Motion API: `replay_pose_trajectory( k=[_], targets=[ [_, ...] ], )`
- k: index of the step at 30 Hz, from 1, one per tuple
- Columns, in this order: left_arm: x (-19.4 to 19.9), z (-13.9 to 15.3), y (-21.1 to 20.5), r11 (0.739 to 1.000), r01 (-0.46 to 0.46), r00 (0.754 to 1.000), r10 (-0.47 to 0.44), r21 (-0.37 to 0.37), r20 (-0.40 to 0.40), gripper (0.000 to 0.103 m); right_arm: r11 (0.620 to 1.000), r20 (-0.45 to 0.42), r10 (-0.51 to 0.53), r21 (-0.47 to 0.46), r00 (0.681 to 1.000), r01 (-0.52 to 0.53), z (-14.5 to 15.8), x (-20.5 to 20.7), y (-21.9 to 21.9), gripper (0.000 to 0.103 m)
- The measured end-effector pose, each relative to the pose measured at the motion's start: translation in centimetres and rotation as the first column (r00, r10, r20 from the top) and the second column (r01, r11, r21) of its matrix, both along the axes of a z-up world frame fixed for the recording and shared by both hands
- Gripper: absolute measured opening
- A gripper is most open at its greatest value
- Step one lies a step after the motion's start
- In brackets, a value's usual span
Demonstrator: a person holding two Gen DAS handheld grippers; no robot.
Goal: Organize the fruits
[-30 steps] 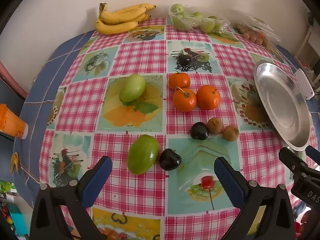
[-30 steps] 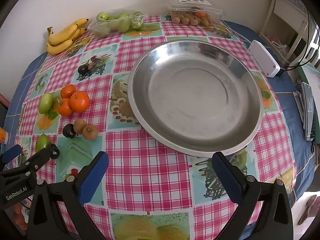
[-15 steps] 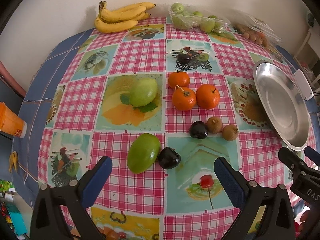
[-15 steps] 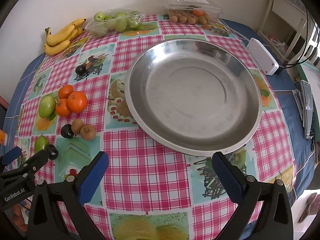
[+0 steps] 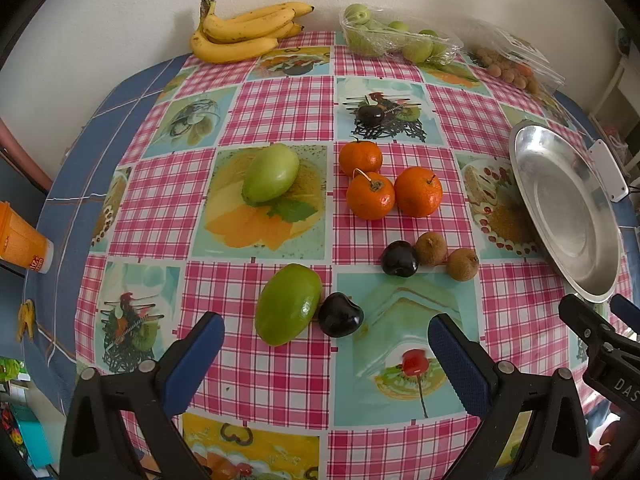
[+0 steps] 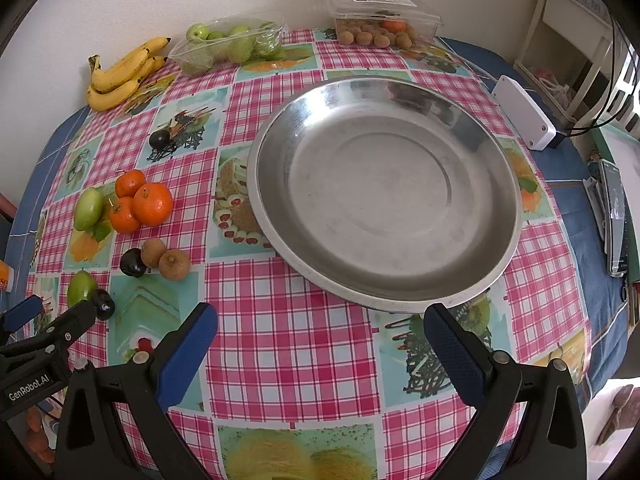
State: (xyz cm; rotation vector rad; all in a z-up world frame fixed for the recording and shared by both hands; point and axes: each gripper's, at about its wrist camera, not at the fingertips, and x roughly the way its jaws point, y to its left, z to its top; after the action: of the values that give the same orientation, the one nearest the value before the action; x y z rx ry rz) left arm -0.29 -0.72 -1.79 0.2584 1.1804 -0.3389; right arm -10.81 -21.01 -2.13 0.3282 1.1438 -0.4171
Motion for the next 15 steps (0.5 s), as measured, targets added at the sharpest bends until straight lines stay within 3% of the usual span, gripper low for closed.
replay_pose_trajectory(
  k=[15],
  targets=[
    [-0.04,-0.1,-0.11,1.0,-0.001,1.0,0.001,0.001,-0.005,0.103,1.0,-0.001,0.001,0.0,1.0,-0.001,0.07,0.03,-0.06,0.102]
  ],
)
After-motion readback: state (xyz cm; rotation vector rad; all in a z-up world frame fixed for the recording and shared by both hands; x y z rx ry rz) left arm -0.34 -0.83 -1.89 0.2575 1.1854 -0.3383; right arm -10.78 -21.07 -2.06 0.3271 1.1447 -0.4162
